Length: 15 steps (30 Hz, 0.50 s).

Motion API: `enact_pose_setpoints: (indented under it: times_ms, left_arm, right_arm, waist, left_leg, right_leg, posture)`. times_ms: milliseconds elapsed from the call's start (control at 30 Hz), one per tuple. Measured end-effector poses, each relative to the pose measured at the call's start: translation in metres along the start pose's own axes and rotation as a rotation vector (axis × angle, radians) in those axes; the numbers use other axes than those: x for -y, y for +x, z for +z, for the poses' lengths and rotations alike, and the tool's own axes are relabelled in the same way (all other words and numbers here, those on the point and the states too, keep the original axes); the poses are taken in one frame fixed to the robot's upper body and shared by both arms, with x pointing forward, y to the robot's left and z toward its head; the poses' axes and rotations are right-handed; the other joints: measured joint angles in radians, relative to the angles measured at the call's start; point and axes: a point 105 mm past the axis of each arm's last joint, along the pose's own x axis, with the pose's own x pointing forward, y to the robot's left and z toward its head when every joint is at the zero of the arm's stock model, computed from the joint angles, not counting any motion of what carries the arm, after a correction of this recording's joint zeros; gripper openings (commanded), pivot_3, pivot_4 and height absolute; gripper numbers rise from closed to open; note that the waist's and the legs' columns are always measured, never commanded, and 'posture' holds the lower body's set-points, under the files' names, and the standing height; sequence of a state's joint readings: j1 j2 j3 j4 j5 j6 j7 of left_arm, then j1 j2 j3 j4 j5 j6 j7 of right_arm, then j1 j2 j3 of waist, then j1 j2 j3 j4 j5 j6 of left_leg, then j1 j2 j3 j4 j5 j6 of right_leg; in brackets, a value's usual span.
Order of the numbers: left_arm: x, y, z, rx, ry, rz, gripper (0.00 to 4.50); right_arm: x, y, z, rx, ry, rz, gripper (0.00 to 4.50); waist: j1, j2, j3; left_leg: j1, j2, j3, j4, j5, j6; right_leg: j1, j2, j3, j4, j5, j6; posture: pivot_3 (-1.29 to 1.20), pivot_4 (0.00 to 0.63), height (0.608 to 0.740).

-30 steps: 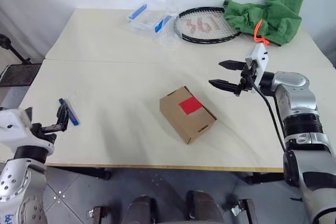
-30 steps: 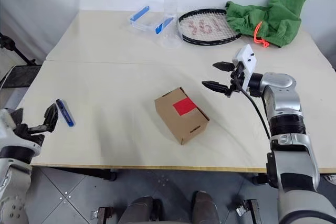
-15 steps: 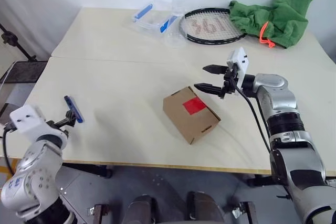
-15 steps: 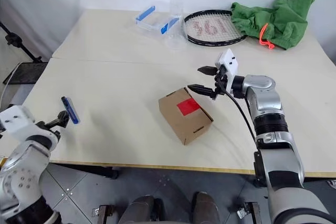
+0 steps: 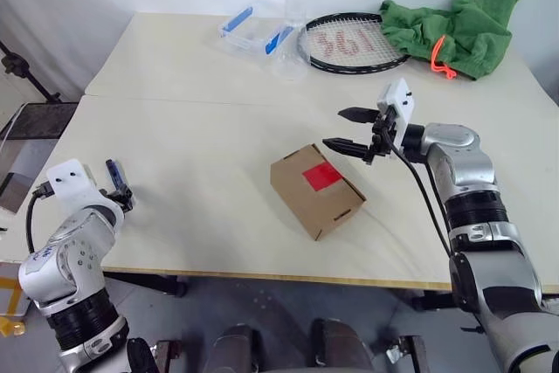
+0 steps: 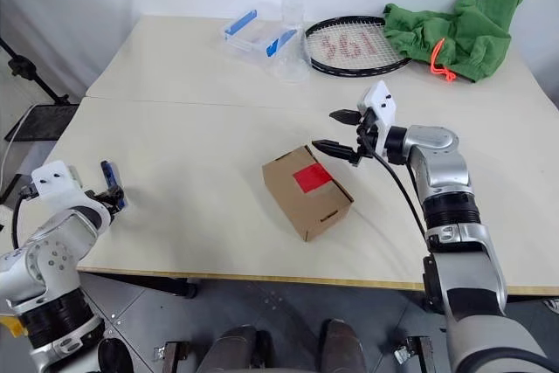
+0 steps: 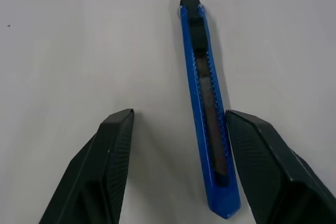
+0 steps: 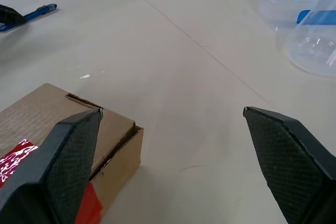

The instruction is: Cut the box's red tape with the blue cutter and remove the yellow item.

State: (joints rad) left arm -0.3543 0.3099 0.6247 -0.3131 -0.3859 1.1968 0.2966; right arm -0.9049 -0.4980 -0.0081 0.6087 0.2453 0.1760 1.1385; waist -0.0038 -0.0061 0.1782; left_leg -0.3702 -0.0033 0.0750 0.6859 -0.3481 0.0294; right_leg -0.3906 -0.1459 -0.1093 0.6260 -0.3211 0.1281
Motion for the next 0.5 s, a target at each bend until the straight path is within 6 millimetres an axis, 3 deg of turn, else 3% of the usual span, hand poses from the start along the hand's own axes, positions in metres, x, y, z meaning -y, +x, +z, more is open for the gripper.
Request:
enact_pose_setpoints:
  times_ms: [100, 333, 500]
  left_arm:
    - [-0.0008, 0.0, -0.0007, -0.014, 0.008, 0.004, 1.86]
    - [-0.0022, -0.0005, -0.0012, -0.022, 0.018, 0.009, 1.86]
    - [-0.0066, -0.0034, -0.0019, -0.029, 0.011, 0.017, 0.71]
  right_arm:
    - [-0.0007, -0.0016, -0.0026, -0.005, 0.001, -0.005, 4.5]
    - [-0.0003, -0.0016, -0.0017, -0.005, 0.0, -0.012, 4.5]
    - [0.0004, -0.0016, -0.0018, -0.006, 0.0, -0.019, 4.5]
  waist:
    - [0.0, 0.0, 0.0]
    - [0.0, 0.0, 0.0]
    - [0.0, 0.0, 0.0]
  left_leg:
    - [0.0, 0.0, 0.0, 0.0, 0.0, 0.0]
    - [0.0, 0.0, 0.0, 0.0, 0.0, 0.0]
    - [0.0, 0.0, 0.0, 0.0, 0.0, 0.0]
  right_leg:
    - [0.0, 0.0, 0.0, 0.0, 0.0, 0.0]
    - [0.0, 0.0, 0.0, 0.0, 0.0, 0.0]
    - [0.0, 0.0, 0.0, 0.0, 0.0, 0.0]
  posture:
    - [0.0, 0.15, 0.74]
    - [0.0, 0.15, 0.74]
    - [0.0, 0.15, 0.74]
